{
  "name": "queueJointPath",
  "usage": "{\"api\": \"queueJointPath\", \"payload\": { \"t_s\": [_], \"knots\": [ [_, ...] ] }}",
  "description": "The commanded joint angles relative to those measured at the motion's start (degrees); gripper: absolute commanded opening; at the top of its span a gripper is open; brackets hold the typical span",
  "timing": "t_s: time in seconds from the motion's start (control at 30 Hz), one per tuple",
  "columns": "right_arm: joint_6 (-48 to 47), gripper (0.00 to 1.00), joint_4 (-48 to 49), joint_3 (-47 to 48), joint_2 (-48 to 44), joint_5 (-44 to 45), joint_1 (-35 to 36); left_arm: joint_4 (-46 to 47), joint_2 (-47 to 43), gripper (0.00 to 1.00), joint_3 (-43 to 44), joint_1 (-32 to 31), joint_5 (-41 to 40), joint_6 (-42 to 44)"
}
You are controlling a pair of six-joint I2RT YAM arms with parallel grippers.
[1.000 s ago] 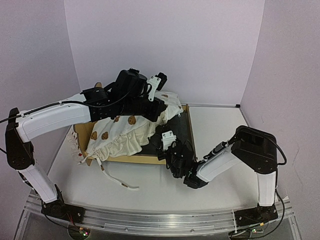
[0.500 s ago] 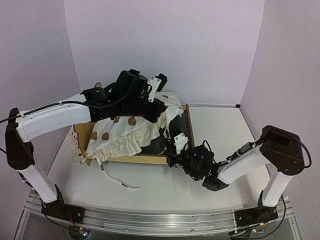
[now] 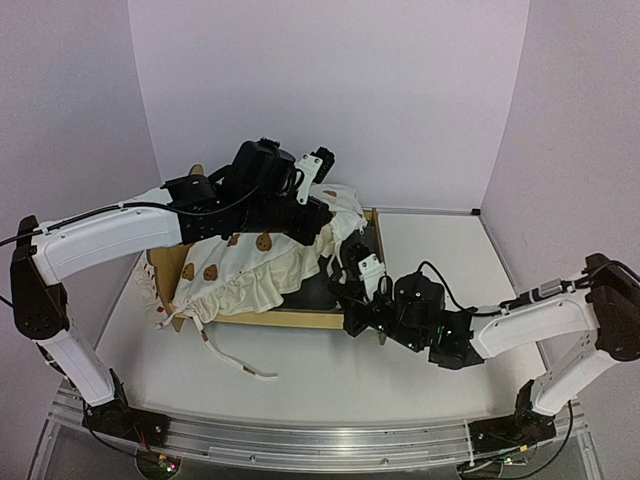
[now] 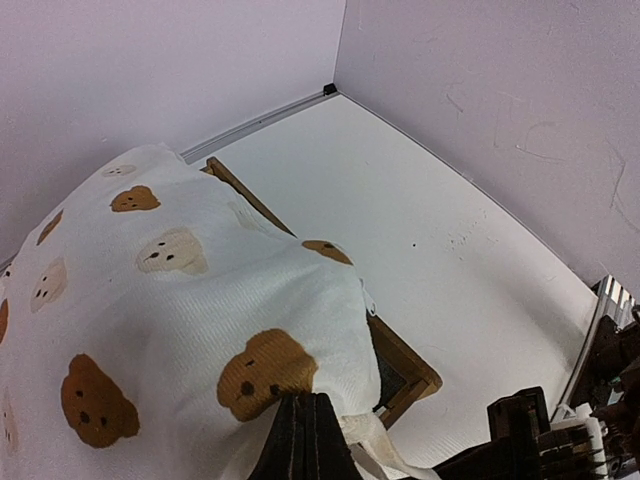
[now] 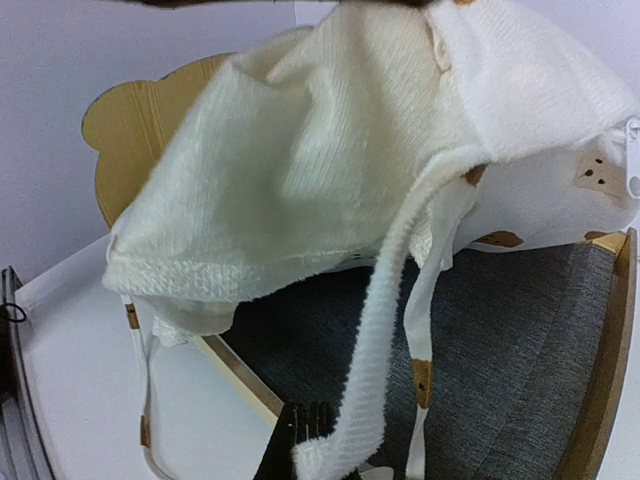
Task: Set up the pet bed
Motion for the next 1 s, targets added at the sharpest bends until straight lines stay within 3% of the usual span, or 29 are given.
{"api": "queueJointPath", "payload": {
  "t_s": [0.0,0.13,0.33,0.73,0.97],
  "knots": [
    [9.17,0.00,-13.20,4.84,-5.99,-4.39,-0.02,4.30,-1.05,0.00,0.71,-0.26,-0.35,0.02],
    [15.68,0.01,-24.97,9.26,-6.75,-3.26,-0.02,4.91,-1.05,0.00,0.29,-0.29,0.12,-0.11],
    [24.60,0.01,-33.18,12.13,-5.31,-5.69,-0.02,5.04,-0.92,0.00,-0.39,-0.26,0.55,-0.50],
    [33.25,0.00,-39.23,16.18,-9.45,-15.57,-0.01,5.08,-1.47,0.00,-1.13,-0.34,0.98,-1.03],
    [34.52,0.00,-42.10,17.54,-11.22,-16.02,-0.09,6.33,-1.89,0.00,-3.50,-0.34,0.57,-1.16]
  ]
}}
